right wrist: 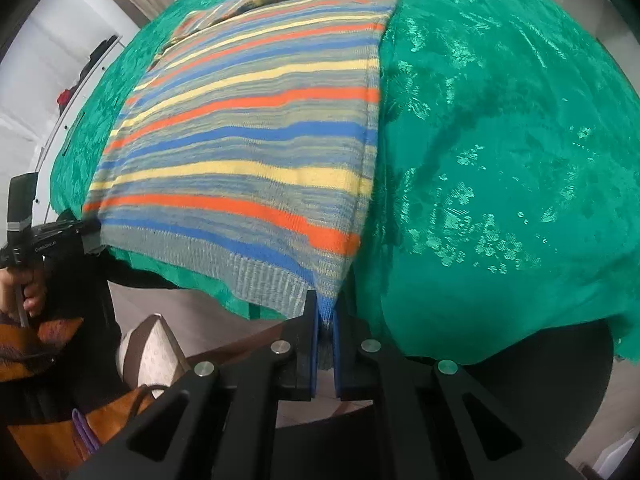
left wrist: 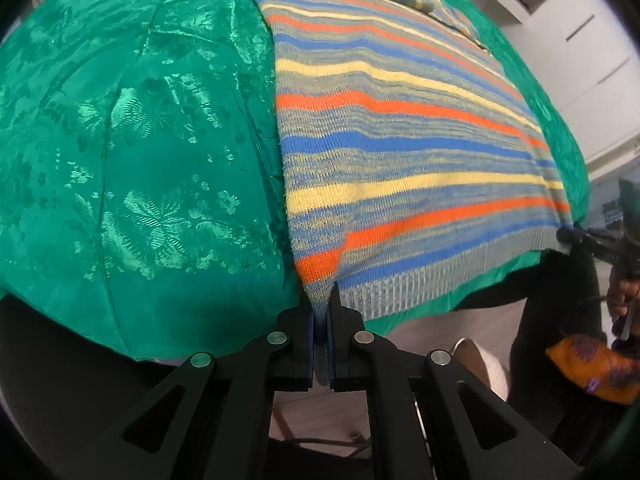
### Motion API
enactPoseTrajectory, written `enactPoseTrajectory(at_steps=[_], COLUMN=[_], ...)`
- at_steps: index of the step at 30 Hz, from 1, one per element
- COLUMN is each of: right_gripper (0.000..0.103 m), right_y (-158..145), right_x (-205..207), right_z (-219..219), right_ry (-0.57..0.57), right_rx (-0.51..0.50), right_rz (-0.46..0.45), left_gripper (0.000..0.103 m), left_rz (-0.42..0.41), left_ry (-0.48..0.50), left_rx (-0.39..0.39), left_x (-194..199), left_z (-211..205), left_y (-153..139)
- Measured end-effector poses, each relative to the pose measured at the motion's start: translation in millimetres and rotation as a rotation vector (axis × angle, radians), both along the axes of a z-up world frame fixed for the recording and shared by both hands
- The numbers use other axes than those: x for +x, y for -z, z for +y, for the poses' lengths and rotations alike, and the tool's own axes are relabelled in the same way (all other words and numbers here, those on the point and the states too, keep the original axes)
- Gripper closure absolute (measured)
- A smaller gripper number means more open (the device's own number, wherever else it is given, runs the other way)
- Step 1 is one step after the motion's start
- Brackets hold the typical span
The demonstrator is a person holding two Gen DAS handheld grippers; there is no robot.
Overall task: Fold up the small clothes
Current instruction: 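Grasp the sweater hem with the left tool while the right tool grasps the hem beside it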
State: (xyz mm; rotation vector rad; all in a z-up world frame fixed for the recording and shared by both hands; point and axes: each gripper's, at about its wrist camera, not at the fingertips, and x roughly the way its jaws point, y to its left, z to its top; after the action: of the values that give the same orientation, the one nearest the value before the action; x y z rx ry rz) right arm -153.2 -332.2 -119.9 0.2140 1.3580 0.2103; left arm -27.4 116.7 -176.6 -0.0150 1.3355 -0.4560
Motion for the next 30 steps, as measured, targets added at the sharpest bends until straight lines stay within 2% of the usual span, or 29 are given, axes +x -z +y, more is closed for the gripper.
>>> enactPoseTrajectory(at_steps=[16,17,19,21,22,24,26,30], right_gripper=[0.097,0.097,0.097,0.092,0.089,0.073,0.07,0.07], right_y=[6.0,6.4,6.2,4.3,3.6,1.9,2.6,9.7], right_x=[5.3,5.7,6.4,5.3,4.1,0.4,-2.3,1.0], right_z=[10.1,10.2,8.8,5.2,2.6,-5.1,-11.0,-12.2], right_ry=[0.001,0.0,0.003,0.015,0.023,0.046,0.062,0.063], right_rx=[0.002,0.003,0.011,0.028,0.041,0.077,0.104,0.118], right_rz=[-0.01,-0.011,-0.015,-0.028,-0.03,-0.041,-0.043,-0.032], left_gripper=[0.098,0.094,0.078,0.043,0.037,0.032,0.031,0.031], left_rz=[0.016,0.02,0.024,0.012,0.001,-0.015,0.006,0.045], left_ry=[0.0,-0.004,-0.011,-0.028,-0.039,-0.056,-0.056,-0.022], left_rx=[-0.016,-0.019,-0.032,-0.048,-0.05,-0.065,-0.068,-0.038], left_x=[9.3,9.9,10.5,9.7,8.9,7.4,8.5,10.8], left_z=[-14.2,-13.1,-10.4,-4.6,-2.3,1.2,-0.5,-18.3], left_y=[10.1,10.1,9.2,4.2,1.6,-2.7,1.8,15.8])
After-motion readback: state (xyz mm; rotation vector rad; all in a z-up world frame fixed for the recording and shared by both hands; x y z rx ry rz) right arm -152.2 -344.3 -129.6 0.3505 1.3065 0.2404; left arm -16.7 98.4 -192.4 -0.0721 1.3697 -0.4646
